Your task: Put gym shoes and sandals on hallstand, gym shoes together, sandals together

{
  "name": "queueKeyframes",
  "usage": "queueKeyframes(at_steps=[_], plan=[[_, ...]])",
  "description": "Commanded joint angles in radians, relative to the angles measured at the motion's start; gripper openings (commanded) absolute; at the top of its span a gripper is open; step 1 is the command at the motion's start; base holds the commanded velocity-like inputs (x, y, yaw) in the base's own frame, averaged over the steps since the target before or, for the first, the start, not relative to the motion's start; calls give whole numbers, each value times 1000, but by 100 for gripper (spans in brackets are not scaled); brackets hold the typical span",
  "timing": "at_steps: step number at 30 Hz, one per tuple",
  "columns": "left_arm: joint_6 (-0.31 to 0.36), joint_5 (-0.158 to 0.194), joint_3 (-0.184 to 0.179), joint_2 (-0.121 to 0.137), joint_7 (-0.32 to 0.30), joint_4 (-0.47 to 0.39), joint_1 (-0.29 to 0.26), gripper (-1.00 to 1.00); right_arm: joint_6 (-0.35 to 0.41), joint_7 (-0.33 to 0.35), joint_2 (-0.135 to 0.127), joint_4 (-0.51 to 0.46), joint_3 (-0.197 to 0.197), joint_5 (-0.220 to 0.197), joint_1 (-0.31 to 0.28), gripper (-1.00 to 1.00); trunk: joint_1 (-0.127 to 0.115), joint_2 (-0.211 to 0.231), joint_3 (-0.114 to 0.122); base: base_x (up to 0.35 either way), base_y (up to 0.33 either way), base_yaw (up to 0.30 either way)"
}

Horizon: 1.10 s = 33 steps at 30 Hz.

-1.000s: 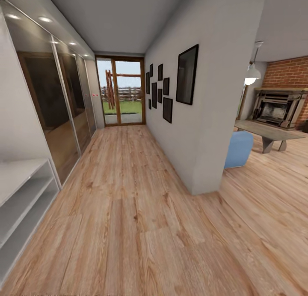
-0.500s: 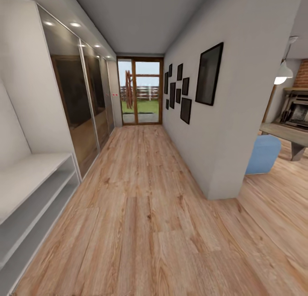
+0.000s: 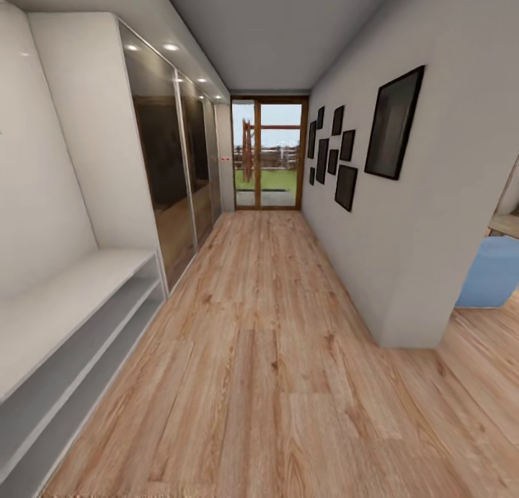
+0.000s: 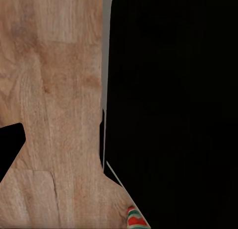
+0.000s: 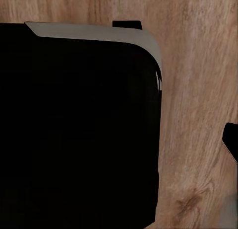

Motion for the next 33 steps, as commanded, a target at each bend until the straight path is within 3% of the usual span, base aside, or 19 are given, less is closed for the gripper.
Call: queueKeyframes(at_steps=[1, 10, 13, 23, 24, 33], plan=[[1, 6, 0, 1, 0, -3, -1, 100, 1, -1, -1, -1, 0, 0, 0, 100, 0, 0, -1, 0, 0, 272], [1, 6, 0, 19, 5, -56, -2, 100, 1, -1, -5, -21, 1, 1, 0, 100, 0, 0, -1, 0, 0, 272], [-1, 6, 4, 21, 11, -94, -3, 100, -1, -1, -41, -48, 0, 0, 0, 100, 0, 0, -1, 0, 0, 276], [-3, 5, 12, 25, 14, -252, -4, 100, -3, -1, -105, -218, 0, 0, 0, 100, 0, 0, -1, 0, 0, 278], [-2, 4, 13, 29, 15, -348, -14, 100, -20, -1, -126, -316, 0, 0, 0, 100, 0, 0, -1, 0, 0, 279], [-4, 7, 14, 27, 15, -404, -74, 100, -111, -1, -131, -421, -3, -1, 0, 100, 0, 0, -1, 0, 0, 279]])
